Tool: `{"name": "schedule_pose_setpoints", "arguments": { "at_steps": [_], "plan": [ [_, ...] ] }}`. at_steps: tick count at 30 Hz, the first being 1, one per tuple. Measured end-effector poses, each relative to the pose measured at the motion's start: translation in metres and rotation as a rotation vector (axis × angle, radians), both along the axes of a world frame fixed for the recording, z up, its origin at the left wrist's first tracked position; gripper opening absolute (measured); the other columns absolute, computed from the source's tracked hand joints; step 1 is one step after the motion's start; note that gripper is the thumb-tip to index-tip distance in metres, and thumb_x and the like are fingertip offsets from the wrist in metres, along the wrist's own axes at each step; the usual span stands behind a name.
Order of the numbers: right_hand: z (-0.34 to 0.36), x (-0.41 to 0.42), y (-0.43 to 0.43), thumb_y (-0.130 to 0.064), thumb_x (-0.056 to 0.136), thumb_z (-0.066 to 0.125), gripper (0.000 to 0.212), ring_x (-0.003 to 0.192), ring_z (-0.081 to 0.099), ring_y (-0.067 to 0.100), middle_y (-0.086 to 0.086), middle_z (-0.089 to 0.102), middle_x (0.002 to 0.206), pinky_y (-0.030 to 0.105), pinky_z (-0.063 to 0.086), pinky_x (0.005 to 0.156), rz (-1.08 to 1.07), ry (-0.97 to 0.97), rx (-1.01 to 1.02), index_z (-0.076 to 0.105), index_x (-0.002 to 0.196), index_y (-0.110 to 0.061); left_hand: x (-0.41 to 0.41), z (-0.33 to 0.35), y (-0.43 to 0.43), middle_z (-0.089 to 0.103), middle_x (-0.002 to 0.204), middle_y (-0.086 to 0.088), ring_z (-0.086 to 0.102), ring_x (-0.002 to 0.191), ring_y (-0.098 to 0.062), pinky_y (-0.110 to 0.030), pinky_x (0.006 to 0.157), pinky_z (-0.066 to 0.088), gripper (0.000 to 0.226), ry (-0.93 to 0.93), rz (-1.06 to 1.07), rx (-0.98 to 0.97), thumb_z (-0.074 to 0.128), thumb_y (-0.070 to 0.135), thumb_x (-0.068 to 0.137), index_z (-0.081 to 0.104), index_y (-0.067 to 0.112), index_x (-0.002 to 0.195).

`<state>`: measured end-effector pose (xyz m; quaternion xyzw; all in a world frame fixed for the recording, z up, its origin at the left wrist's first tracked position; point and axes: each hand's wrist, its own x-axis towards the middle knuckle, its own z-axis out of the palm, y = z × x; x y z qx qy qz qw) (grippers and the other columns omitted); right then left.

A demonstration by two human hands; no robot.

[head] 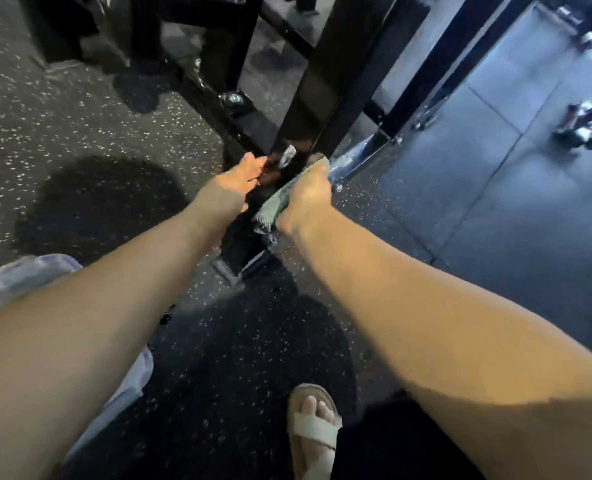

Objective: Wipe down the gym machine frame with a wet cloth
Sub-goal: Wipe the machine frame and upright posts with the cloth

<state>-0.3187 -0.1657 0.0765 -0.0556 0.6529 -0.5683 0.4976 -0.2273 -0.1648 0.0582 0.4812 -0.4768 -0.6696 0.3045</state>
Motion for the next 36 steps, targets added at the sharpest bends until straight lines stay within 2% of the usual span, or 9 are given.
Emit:
{"name": "schedule_pose_setpoints", "arguments": {
  "at_steps": [5, 10, 14, 19, 24, 28, 30, 32, 36],
  "plan": [
    [0.049, 0.018, 0.019, -0.041, 0.104, 0.024, 0.051, 0.107, 0.057, 0.02, 0.001, 0.058, 0.125, 0.019, 0.048, 0.069, -0.004, 0.126, -0.055, 0.038, 0.143, -0.012, 0.008, -0.009, -0.012, 0.046, 0.143, 0.006, 0.039, 0.133, -0.01, -0.039, 0.116, 0.022, 0.052, 0.096, -0.03, 0.03, 0.021, 0.048, 0.101, 0.047, 0.023, 0.138],
    [0.022, 0.018, 0.035, -0.017, 0.104, 0.029, 0.056, 0.132, 0.008, -0.018, 0.002, 0.004, 0.158, -0.005, 0.006, 0.099, 0.05, 1.049, -0.304, -0.001, 0.151, -0.01, 0.016, 0.002, -0.014, 0.042, 0.145, 0.01, 0.033, 0.135, -0.011, -0.034, 0.107, 0.026, 0.054, 0.109, -0.12, 0.081, 0.018, 0.052, 0.1, 0.046, 0.026, 0.138],
    [0.009, -0.009, 0.018, -0.015, 0.098, 0.04, 0.059, 0.139, -0.003, 0.051, 0.046, 0.0, 0.145, 0.044, -0.003, 0.117, 0.098, 1.798, -0.372, 0.012, 0.145, 0.006, 0.025, 0.003, -0.018, 0.038, 0.148, 0.009, 0.032, 0.138, -0.013, -0.04, 0.112, 0.028, 0.057, 0.113, -0.196, 0.067, 0.016, 0.055, 0.099, 0.043, 0.027, 0.14],
    [0.01, -0.03, 0.01, -0.013, 0.091, 0.052, 0.048, 0.123, 0.024, 0.065, 0.046, 0.035, 0.133, 0.054, 0.007, 0.114, 0.265, 2.472, -0.296, 0.037, 0.135, -0.001, 0.031, -0.006, -0.031, 0.047, 0.142, 0.002, 0.041, 0.132, -0.016, -0.042, 0.109, 0.034, 0.056, 0.119, -0.173, 0.087, 0.017, 0.052, 0.1, 0.053, 0.024, 0.131],
    [-0.006, -0.023, 0.021, -0.023, 0.088, 0.056, 0.054, 0.137, 0.025, 0.039, 0.021, 0.039, 0.146, 0.051, 0.006, 0.113, 0.658, 2.754, -0.082, 0.046, 0.139, -0.008, 0.024, -0.02, -0.042, 0.057, 0.127, -0.003, 0.051, 0.115, -0.02, -0.04, 0.1, 0.038, 0.05, 0.032, -0.12, 0.123, 0.018, 0.047, 0.102, 0.059, 0.02, 0.114],
    [-0.022, -0.001, 0.022, -0.015, 0.095, 0.034, 0.061, 0.145, -0.002, 0.037, 0.024, 0.001, 0.156, 0.046, -0.021, 0.11, 1.589, 2.664, 0.209, 0.012, 0.15, -0.001, 0.027, -0.03, -0.043, 0.054, 0.13, -0.008, 0.052, 0.111, -0.021, -0.04, 0.094, 0.045, 0.049, 0.028, -0.051, 0.178, 0.025, 0.051, 0.1, 0.053, 0.018, 0.121],
    [-0.004, 0.001, 0.017, -0.009, 0.097, 0.025, 0.062, 0.144, -0.015, 0.034, 0.019, -0.015, 0.156, 0.043, -0.013, 0.114, 1.767, 2.566, 0.332, -0.004, 0.151, -0.005, 0.029, -0.028, -0.044, 0.051, 0.135, -0.008, 0.052, 0.115, -0.023, -0.04, 0.092, 0.046, 0.053, 0.007, -0.03, 0.189, 0.026, 0.052, 0.099, 0.048, 0.016, 0.131],
    [0.024, -0.006, 0.015, -0.007, 0.095, 0.028, 0.064, 0.146, -0.01, 0.031, 0.014, -0.008, 0.159, 0.043, 0.009, 0.117, 1.544, 2.631, 0.277, 0.0, 0.152, -0.012, 0.03, -0.027, -0.045, 0.054, 0.128, -0.005, 0.054, 0.113, -0.022, -0.041, 0.096, 0.043, 0.048, 0.018, -0.053, 0.194, 0.024, 0.05, 0.1, 0.051, 0.019, 0.123],
    [0.048, -0.029, 0.011, -0.017, 0.091, 0.049, 0.062, 0.143, 0.024, 0.029, 0.012, 0.028, 0.154, 0.043, -0.009, 0.114, 0.79, 2.894, -0.064, 0.027, 0.148, -0.01, 0.023, -0.022, -0.044, 0.059, 0.102, 0.002, 0.051, 0.106, -0.019, -0.042, 0.103, 0.037, 0.047, 0.027, -0.141, 0.158, 0.018, 0.048, 0.101, 0.056, 0.021, 0.102]
  ]
}}
